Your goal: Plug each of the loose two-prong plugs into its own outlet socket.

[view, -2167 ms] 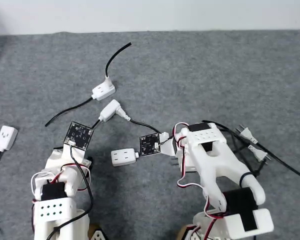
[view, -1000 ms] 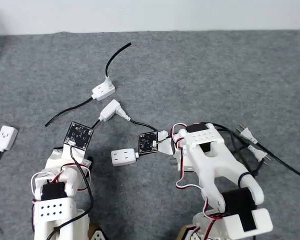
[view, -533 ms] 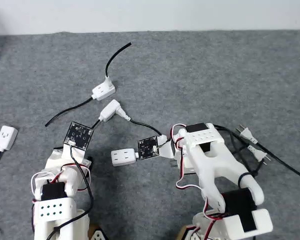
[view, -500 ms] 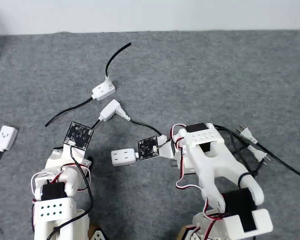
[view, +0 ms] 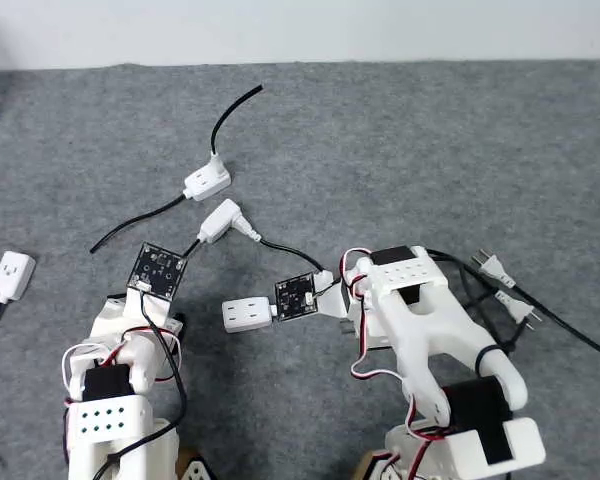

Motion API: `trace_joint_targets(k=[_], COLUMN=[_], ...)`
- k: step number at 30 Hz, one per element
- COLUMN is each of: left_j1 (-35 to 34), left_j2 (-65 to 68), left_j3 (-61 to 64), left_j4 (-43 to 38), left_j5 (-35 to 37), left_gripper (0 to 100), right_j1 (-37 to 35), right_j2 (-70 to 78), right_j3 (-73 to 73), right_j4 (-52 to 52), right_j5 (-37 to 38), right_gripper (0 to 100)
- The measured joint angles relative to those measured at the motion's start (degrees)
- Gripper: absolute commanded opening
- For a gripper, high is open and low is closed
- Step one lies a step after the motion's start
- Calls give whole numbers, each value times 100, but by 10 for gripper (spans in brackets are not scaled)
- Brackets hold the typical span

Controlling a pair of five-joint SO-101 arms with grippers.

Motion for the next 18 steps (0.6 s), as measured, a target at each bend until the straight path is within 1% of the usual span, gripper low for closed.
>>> trace_joint_targets(k=[6, 12, 14, 16, 17, 18], left_j1=[0, 0, 0, 0, 0, 0], left_j2=[0, 0, 0, 0, 0, 0], left_j3=[0, 0, 0, 0, 0, 0], left_j4=[0, 0, 0, 0, 0, 0], left_j5=[0, 0, 0, 0, 0, 0], left_gripper=[196, 196, 196, 196, 196, 196], right_j1=[-176, -176, -176, -176, -176, -185], right_j2=[0, 0, 0, 0, 0, 0], right_j3=[0, 0, 0, 0, -9, -18], right_j4=[9, 9, 9, 9, 9, -9], right_j5=[0, 0, 0, 0, 26, 79], right_gripper=[158, 152, 104, 17, 1, 19])
